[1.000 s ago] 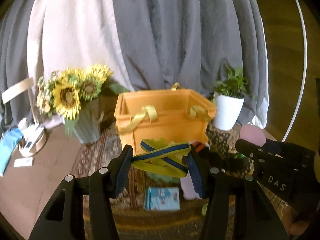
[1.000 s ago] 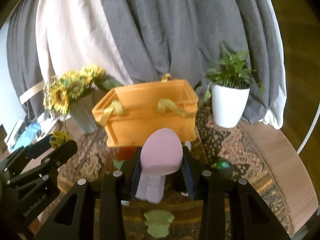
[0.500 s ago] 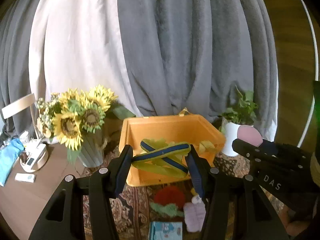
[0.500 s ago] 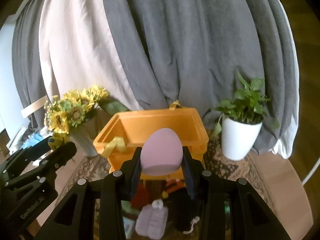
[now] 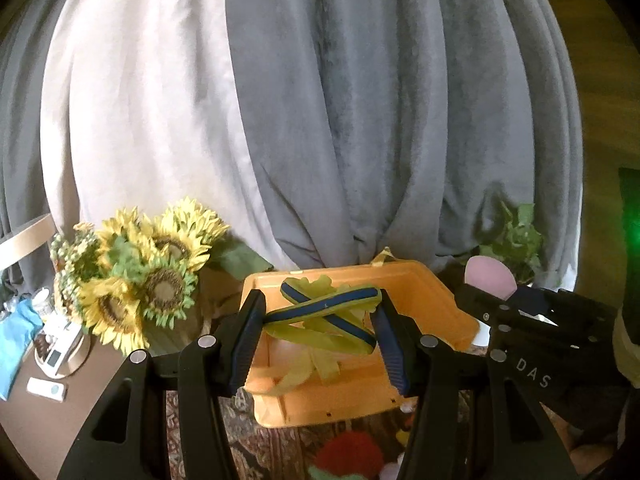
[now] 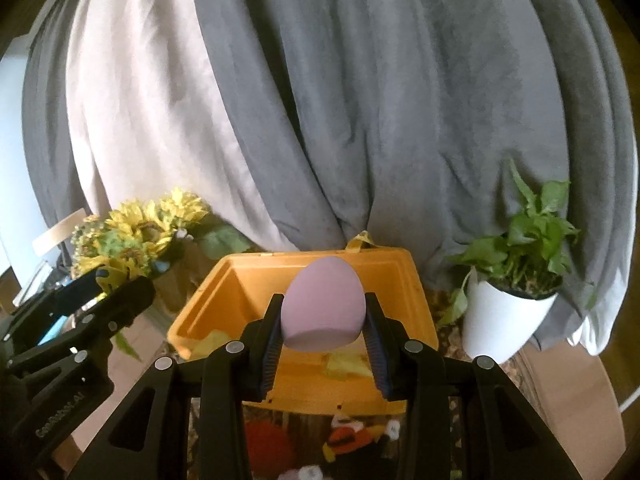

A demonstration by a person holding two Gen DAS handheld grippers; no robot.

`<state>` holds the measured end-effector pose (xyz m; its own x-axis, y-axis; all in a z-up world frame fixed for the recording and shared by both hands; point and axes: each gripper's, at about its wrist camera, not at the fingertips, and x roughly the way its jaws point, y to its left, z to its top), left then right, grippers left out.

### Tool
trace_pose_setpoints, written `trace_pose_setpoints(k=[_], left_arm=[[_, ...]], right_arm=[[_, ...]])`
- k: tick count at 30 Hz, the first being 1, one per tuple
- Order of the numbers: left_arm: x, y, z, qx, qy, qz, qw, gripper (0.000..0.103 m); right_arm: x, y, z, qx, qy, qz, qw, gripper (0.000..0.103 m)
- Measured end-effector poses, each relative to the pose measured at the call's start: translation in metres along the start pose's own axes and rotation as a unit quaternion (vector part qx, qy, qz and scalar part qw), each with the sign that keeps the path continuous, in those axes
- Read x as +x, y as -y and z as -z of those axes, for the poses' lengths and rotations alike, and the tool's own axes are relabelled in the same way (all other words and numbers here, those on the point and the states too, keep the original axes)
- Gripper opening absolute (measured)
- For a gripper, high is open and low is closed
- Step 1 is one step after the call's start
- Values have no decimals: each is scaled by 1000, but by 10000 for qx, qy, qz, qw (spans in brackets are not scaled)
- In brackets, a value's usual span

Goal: Organize soft objects
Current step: 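Lift and carry both held toys over the orange crate, then open both tools to drop the strap toy and pink ball into the crate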

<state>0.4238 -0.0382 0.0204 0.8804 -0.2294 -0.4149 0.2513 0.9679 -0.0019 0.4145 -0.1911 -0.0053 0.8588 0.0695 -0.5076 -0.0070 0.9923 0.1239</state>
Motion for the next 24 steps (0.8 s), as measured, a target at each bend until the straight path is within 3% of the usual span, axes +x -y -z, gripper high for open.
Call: trace_pose_setpoints(k=[8, 17, 24], left_arm=[[55, -6, -6, 54, -169, -8, 9998, 54], [117, -11, -5, 95, -811, 120, 9966, 54], [150, -11, 6, 32, -1463, 272, 9889, 54]], right_arm=[[53, 11, -8, 30, -374, -1, 9993, 39], [102, 23, -9, 48, -853, 102, 9963, 39], [125, 31, -7, 130, -1237, 81, 9922, 39]])
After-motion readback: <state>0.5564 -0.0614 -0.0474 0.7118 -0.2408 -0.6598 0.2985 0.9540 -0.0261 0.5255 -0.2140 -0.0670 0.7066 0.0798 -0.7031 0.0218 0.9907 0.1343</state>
